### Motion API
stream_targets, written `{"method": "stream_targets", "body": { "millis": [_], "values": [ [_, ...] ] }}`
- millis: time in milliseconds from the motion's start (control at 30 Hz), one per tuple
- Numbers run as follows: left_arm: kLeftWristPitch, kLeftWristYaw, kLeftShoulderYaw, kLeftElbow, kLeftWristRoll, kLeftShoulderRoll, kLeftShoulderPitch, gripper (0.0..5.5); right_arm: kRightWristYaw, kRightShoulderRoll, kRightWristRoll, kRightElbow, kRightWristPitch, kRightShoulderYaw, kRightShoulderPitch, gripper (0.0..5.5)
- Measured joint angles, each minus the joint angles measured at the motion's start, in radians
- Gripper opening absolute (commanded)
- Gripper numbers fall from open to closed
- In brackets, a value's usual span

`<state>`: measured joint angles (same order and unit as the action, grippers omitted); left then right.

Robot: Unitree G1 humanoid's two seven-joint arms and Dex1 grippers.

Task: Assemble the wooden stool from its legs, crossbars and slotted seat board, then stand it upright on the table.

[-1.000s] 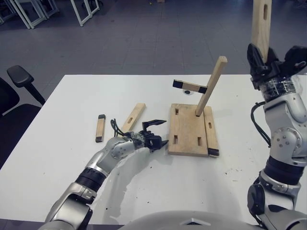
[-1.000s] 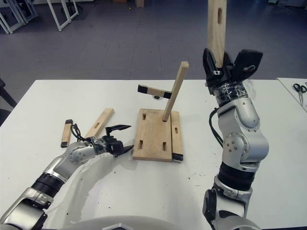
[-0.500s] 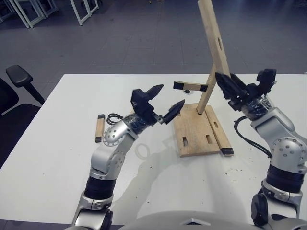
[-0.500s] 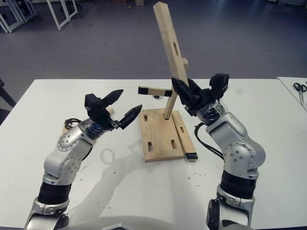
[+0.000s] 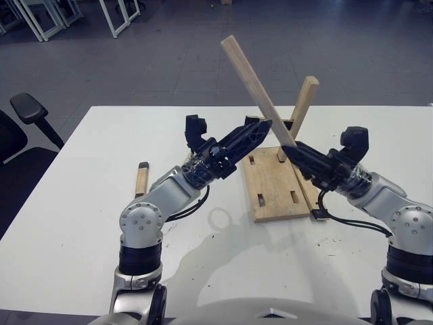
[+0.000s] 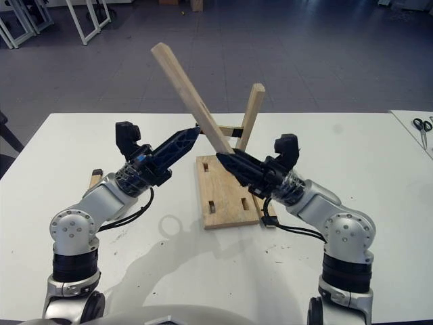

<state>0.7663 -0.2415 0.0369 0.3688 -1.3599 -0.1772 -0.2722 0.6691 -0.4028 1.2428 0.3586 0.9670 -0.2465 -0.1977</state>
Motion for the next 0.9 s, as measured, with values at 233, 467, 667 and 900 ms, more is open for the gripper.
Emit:
{"method": "stream_targets", "body": {
  "millis": [233, 467, 667, 900],
  "values": [
    [0.079, -0.043, 0.001, -0.021, -0.098, -0.029, -0.027, 4.79, 0.067, -0.027, 0.03, 0.033, 0.012, 0.056, 0.06, 2.03],
    [0.127, -0.166, 0.003, -0.011, -0.083, -0.128, -0.028, 3.69, 0.127, -0.078, 0.038, 0.023, 0.021, 0.073, 0.072, 2.03],
    [0.123, -0.191, -0.004, -0.011, -0.035, -0.127, -0.039, 2.66, 0.144, -0.085, 0.036, 0.012, 0.021, 0.092, 0.074, 2.03],
    [0.103, -0.277, -0.03, -0.014, 0.058, -0.158, -0.039, 2.11, 0.157, -0.088, 0.025, 0.008, 0.02, 0.101, 0.074, 2.03]
  ]
}}
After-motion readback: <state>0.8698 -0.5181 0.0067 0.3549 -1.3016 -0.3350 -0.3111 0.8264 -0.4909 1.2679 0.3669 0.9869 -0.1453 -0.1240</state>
